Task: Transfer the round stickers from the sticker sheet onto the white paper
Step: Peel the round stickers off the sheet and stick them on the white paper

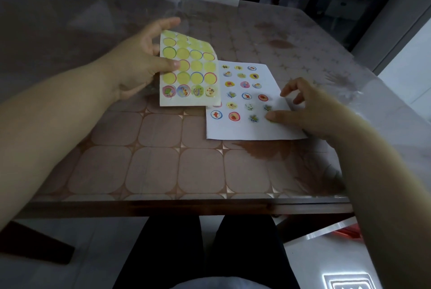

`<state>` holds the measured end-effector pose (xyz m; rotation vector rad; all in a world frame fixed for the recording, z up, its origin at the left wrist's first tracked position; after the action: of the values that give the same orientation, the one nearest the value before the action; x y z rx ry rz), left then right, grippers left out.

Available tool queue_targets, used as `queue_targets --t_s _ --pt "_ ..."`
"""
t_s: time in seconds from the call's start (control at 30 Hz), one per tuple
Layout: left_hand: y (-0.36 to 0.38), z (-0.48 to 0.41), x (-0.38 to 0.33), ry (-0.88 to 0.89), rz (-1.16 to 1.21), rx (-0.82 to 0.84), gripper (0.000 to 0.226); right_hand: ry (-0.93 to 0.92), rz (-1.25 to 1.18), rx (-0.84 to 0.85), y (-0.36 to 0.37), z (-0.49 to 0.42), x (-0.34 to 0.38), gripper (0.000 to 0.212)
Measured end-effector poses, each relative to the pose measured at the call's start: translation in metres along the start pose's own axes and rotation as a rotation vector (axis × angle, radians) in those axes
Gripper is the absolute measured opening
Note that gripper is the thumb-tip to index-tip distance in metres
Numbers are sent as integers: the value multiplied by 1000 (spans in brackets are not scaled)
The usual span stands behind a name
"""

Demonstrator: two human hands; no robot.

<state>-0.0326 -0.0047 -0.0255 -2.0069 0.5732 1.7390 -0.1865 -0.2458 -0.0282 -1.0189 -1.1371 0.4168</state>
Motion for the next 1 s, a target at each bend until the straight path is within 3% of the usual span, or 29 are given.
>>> queue_targets --t_s 0.13,0.27,0.37,0.47,0.57,0.7,0.83,1.0 --pt "0 1 -2 -29 108 -11 66 30 -95 45 -2 1 1 38" --pt "5 3 -2 -38 130 -4 68 25 -200 -180 -15 -2 12 22" --pt "6 4 -4 -55 117 26 67 -169 -150 -225 -14 -2 42 15" --pt "6 6 -6 -67 147 53 64 -408 -56 -107 2 -2 80 8" --pt "8 8 -4 -69 140 52 62 -578 66 -57 28 -9 104 18" --pt "10 5 0 -54 129 24 64 -639 98 -186 64 -14 115 35" --pt "12 4 0 -57 108 52 65 -717 85 -277 79 -13 114 29" --pt "14 5 0 -63 30 78 73 -787 26 -277 82 -13 110 15"
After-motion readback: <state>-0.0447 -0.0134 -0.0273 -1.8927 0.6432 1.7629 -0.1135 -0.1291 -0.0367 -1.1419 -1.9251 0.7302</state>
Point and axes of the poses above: each hand's wrist, its own z-axis away from the middle knuckle, its own y-axis out of the palm, x = y × z, the point moved 1 cm from there along -z, towards the middle knuckle, and after that the axes turned 3 degrees about z, right-handed, at the moved point
